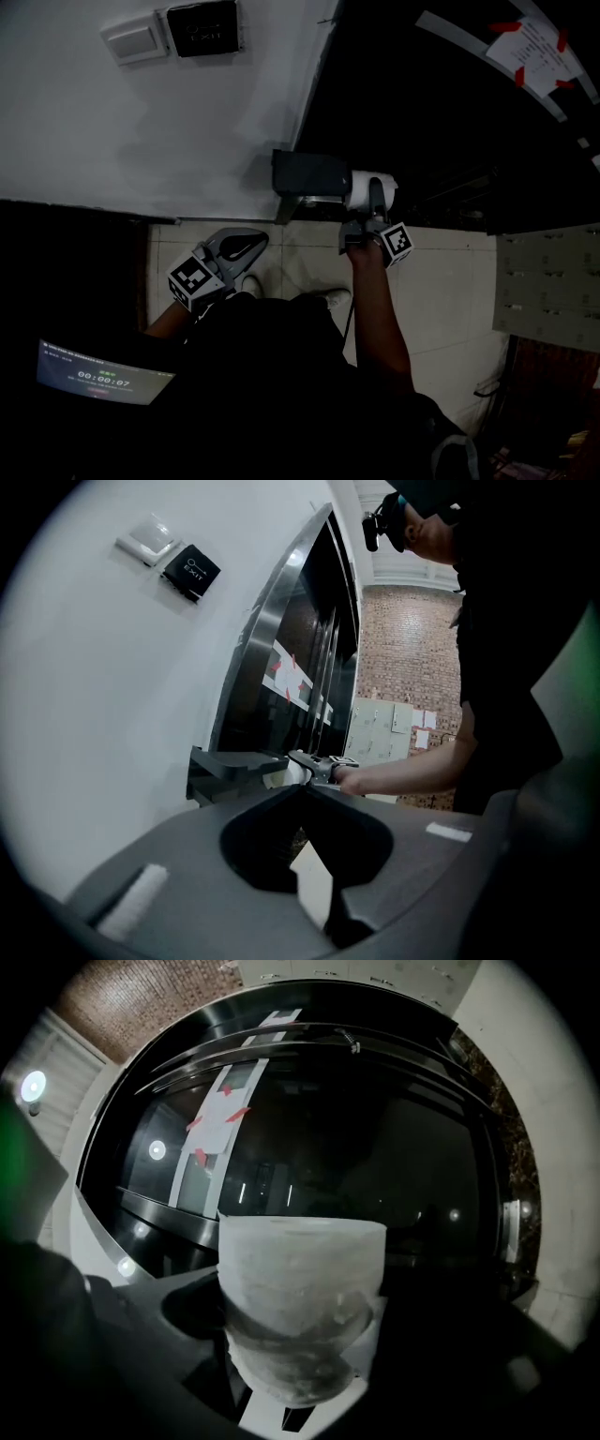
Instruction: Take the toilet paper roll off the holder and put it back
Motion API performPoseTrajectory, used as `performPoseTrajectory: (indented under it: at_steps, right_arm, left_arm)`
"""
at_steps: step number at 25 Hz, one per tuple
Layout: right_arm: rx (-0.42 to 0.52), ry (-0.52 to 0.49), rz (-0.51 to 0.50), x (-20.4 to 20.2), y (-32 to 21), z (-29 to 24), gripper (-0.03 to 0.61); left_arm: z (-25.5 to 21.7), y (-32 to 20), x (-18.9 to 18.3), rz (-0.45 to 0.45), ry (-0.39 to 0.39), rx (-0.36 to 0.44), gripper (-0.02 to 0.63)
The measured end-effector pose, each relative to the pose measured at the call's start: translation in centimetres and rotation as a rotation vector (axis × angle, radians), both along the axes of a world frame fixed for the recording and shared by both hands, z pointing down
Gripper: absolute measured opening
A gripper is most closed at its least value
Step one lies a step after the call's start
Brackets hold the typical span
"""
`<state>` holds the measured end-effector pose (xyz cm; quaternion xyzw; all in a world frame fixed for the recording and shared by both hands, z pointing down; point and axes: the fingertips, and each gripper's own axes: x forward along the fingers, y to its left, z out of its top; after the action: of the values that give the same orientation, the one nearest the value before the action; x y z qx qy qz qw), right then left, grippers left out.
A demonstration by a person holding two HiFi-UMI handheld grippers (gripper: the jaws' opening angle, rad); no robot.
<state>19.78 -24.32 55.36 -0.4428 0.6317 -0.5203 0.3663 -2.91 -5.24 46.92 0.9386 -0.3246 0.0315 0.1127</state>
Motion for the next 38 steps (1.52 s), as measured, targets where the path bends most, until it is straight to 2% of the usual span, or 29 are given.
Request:
performPoseTrajectory:
  at_steps: [8,11,16,20,23,32,35,38]
  right_arm:
    - [-0.043,-0.046,-0.046,-3.1,0.6,2.1,0.448]
    - [-0.037,-0.091,-0.066,-4.3,0.4,2.9,0.448]
    - [-0.080,-0.153,-0.020,-5.2,0.9,3.4,0.448]
    - [-0.091,-0.151,-0.047,-6.1,0.9,4.8,0.448]
    - [-0.093,-0.122,-0.087,-8.2,1.6,4.1,0.448]
    - [-0.088,-0.158,-0.154,-14.3,3.3,4.3,0.448]
    - [-0.109,-0.139,-0.149,-14.9,4.0,4.2,0.448]
    - [-0.093,-0.146,-0.157,-14.9,3.8,4.4,0.448]
  left_arm:
    - [0.4,0.2,-0.4,-0.011,0.001,0.000,0.003]
    - [0.5,0.2,-0.5,-0.015,0.001,0.000,0.003]
    - [0.5,0.3,-0.7,-0.022,0.000,-0.001,0.003]
    - [0.5,0.4,-0.8,-0.024,-0.002,-0.002,0.003]
    - [0.7,0.5,-1.0,-0.029,-0.002,0.000,0.003]
    - [0.9,0.5,-1.4,-0.036,-0.002,0.002,0.003]
    - [0.8,0.8,-1.6,-0.039,-0.005,0.000,0.003]
    - [1.0,0.7,-1.7,-0.042,-0.004,-0.004,0.003]
